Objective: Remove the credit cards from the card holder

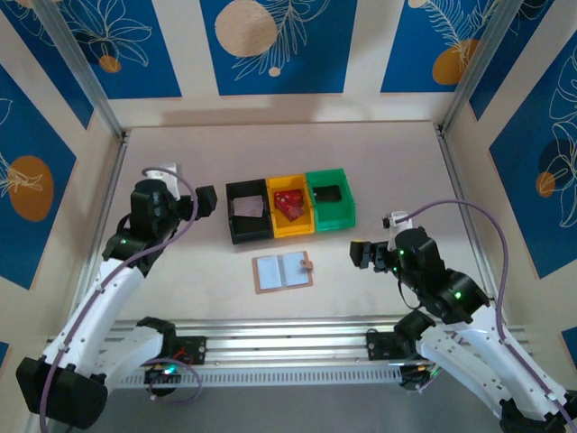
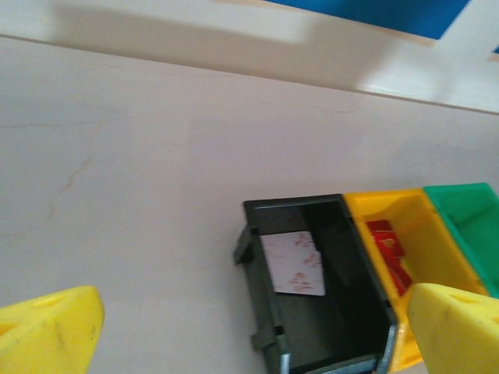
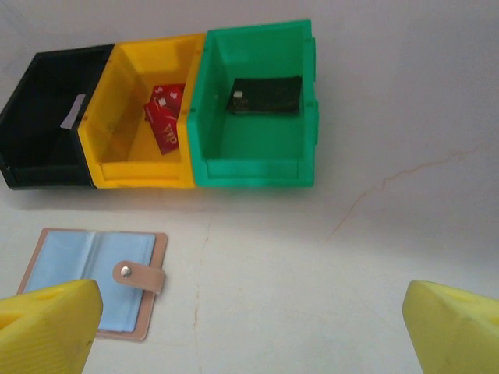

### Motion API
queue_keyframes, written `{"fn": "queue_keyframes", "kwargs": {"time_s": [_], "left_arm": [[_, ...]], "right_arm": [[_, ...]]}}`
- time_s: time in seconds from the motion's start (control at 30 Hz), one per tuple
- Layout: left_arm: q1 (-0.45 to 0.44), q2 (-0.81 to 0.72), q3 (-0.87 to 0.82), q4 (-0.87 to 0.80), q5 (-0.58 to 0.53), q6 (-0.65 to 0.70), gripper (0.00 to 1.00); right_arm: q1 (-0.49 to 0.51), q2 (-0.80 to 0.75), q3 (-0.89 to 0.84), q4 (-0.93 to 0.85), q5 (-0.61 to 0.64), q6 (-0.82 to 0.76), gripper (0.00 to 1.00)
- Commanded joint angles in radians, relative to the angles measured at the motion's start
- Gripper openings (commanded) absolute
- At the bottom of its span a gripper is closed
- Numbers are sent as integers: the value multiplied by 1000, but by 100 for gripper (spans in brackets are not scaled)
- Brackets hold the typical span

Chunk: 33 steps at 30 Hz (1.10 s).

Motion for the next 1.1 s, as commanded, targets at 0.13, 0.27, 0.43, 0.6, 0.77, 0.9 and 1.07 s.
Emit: {"fn": "queue_keyframes", "kwargs": {"time_s": [0.13, 0.27, 0.43, 0.6, 0.77, 0.9, 1.07], "left_arm": [[-7, -79, -196, 126, -152, 42, 100], [-7, -87, -264, 159, -166, 27, 100], [-7, -70, -323, 216, -187, 51, 100], [-7, -66, -351, 243, -213, 74, 100], [-7, -41, -365, 265, -248, 100, 100], [-7, -39, -381, 282, -264, 98, 100], [-7, -44, -426, 356, -275, 110, 100]], "right_arm": [[-13, 8, -79, 265, 44, -144, 99], [-43, 67, -132, 371, 107, -178, 99], [-148, 129, -195, 503, 144, -76, 99], [-289, 242, -216, 598, 123, -52, 99], [-351, 400, -216, 762, 188, -118, 99], [-414, 529, -251, 920, 167, -161, 99], [-493, 692, -277, 1098, 93, -158, 99]]}}
